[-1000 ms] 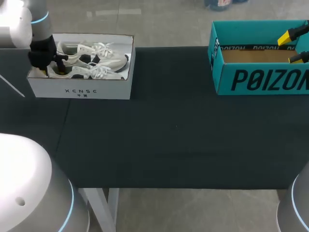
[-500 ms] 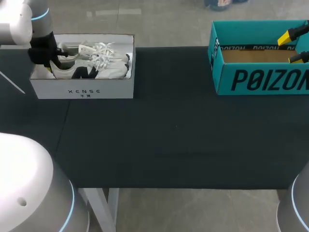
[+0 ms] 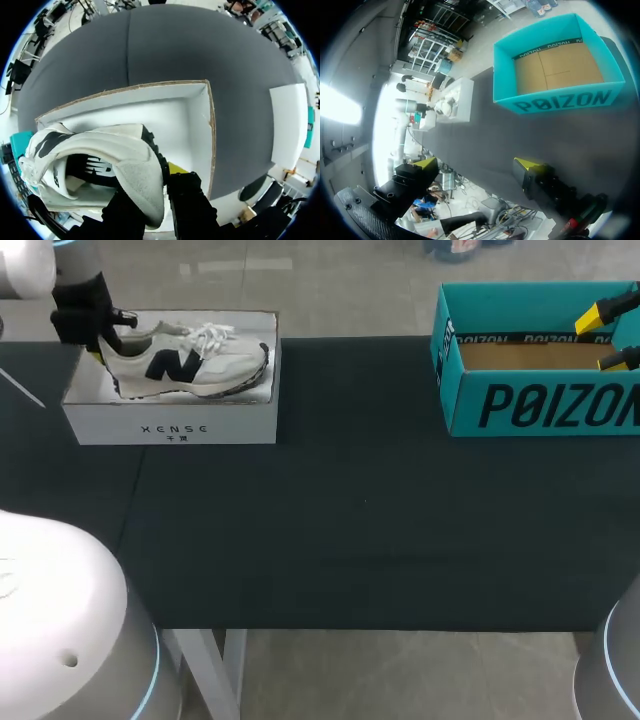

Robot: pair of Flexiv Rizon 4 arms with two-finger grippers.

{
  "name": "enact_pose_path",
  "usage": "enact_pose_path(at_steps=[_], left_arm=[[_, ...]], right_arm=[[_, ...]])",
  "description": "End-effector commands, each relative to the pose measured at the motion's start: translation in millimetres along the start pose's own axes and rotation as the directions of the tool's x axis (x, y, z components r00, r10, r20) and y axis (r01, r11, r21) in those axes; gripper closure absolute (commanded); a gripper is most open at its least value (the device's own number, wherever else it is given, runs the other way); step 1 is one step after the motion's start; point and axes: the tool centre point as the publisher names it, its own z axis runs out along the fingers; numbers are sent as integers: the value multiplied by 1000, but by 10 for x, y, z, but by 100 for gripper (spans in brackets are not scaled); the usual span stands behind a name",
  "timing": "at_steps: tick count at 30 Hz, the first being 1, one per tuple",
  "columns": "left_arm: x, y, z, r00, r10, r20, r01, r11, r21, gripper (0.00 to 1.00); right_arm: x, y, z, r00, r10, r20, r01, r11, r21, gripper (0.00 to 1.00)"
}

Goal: Take the shoe out of the shoebox, open the shoe tongue, remove and reinsert the insole, then place the shoe into the shoebox

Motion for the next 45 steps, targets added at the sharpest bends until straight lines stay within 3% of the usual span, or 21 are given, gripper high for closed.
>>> enact_pose_path(at_steps=[1, 12, 19, 40, 45], left_arm=[[-111, -161, -412, 1000, -5, -25, 4, 999, -35, 100], [-503, -500, -875, 998, -6, -59, 1, 996, -91, 100], [-718, -667, -1064, 997, 78, -5, -78, 996, -43, 100], [-739, -679, -1074, 995, 104, 3, -104, 994, -31, 100], [-1053, -862, -1185, 996, 63, -56, -66, 996, -54, 100]], right_arm=[[-1, 0, 1, 1000, 0, 2, 0, 1000, 0, 0], [-1, 0, 1, 1000, 0, 2, 0, 1000, 0, 0], [-1, 0, 1, 1000, 0, 2, 0, 1000, 0, 0], [-1, 0, 1, 1000, 0, 2, 0, 1000, 0, 0], [-1, 0, 1, 1000, 0, 2, 0, 1000, 0, 0]])
